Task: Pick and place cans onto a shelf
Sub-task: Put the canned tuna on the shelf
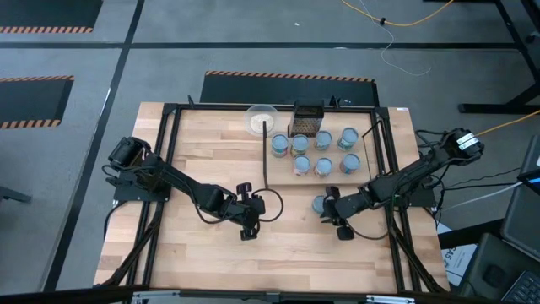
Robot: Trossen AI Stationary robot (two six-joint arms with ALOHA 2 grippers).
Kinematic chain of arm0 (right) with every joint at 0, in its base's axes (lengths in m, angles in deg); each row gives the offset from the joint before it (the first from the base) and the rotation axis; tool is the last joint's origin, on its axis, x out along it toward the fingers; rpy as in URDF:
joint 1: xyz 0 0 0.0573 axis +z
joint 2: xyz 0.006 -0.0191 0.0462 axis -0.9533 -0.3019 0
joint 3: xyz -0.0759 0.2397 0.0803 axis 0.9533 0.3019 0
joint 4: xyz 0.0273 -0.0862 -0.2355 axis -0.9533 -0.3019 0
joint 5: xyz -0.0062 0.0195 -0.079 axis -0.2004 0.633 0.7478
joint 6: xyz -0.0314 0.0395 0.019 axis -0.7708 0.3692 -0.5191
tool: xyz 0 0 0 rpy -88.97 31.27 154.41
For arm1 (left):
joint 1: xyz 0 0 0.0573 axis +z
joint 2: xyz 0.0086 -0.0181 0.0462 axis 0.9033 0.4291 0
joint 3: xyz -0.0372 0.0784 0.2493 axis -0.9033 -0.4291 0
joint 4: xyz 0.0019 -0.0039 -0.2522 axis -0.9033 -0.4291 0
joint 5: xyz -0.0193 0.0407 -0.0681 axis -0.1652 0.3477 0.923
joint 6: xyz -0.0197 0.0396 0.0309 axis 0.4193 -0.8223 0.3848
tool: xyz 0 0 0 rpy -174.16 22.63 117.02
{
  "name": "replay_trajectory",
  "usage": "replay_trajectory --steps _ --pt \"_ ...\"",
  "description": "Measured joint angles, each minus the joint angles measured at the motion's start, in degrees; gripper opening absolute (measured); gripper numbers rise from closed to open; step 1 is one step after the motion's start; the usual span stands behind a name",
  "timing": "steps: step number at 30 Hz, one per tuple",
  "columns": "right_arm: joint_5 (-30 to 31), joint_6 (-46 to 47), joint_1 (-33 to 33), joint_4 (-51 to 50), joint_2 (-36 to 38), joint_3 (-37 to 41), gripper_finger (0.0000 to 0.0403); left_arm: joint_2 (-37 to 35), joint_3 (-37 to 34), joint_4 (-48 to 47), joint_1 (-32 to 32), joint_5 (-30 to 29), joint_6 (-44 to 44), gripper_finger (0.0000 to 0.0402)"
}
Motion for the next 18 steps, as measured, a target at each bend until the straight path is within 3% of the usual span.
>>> replay_trajectory --steps 9,18 --pt "1.6 -9.3 0.0 0.8 0.0 -0.5 0.0086 0.0 0.0 0.0 0.0 0.0 0.2 0.0" --pt "1.6 -11.4 0.0 -18.4 0.0 -7.6 0.0086 0.0 0.0 0.0 0.0 0.0 0.2 0.0"
